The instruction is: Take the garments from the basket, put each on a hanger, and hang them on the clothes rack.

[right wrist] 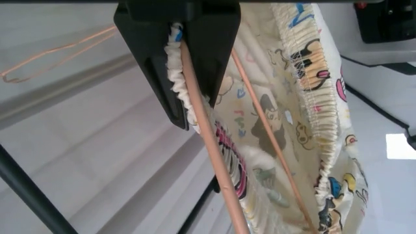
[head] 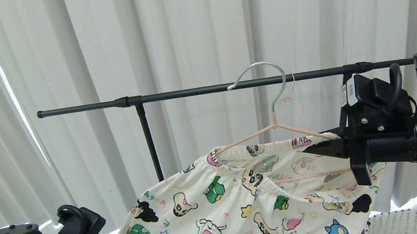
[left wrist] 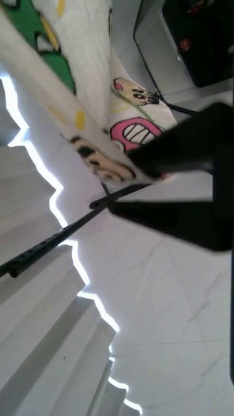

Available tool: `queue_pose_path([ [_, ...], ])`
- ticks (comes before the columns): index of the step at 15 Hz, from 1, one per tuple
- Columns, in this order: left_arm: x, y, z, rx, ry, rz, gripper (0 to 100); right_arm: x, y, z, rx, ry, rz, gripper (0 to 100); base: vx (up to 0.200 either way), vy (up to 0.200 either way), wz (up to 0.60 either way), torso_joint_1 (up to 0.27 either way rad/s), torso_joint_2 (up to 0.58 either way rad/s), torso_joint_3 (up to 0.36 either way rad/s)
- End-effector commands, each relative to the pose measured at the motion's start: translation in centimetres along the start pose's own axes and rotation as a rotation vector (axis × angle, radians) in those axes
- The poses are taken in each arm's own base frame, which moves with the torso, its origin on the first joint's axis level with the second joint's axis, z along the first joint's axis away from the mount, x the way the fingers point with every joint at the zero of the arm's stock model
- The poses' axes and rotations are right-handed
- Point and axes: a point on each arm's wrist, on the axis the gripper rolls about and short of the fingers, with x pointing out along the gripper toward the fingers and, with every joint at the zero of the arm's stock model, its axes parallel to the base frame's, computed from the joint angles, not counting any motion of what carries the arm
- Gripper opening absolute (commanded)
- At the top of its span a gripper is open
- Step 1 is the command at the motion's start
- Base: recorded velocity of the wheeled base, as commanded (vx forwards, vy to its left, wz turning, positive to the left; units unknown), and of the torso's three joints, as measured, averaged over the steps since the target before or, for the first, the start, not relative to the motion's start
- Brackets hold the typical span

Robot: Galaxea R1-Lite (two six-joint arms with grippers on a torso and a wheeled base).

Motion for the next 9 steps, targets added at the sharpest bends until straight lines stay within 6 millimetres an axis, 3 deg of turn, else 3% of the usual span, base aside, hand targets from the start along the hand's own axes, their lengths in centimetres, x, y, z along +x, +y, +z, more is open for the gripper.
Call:
queue_pose_path([
  [1,0.0,0.0,0.1,-0.001,-0.006,0.001,100,0.1,-0.1,-0.1,0.002,0.004,-0.001,0,0.000,0.000,0.00,0.000,0.00,0.000],
  [6,-1.3,0.0,0.7,-0.094,-0.079,0.024,100,-1.0,-1.3,-1.7,0.036,0.050,-0.065,0,0.000,0.000,0.00,0.000,0.00,0.000],
  [9,-3.1,0.0,1.7,-0.189,-0.188,0.053,100,-2.6,-0.7,-4.0,0.081,0.119,-0.099,0,0.000,0.000,0.00,0.000,0.00,0.000],
])
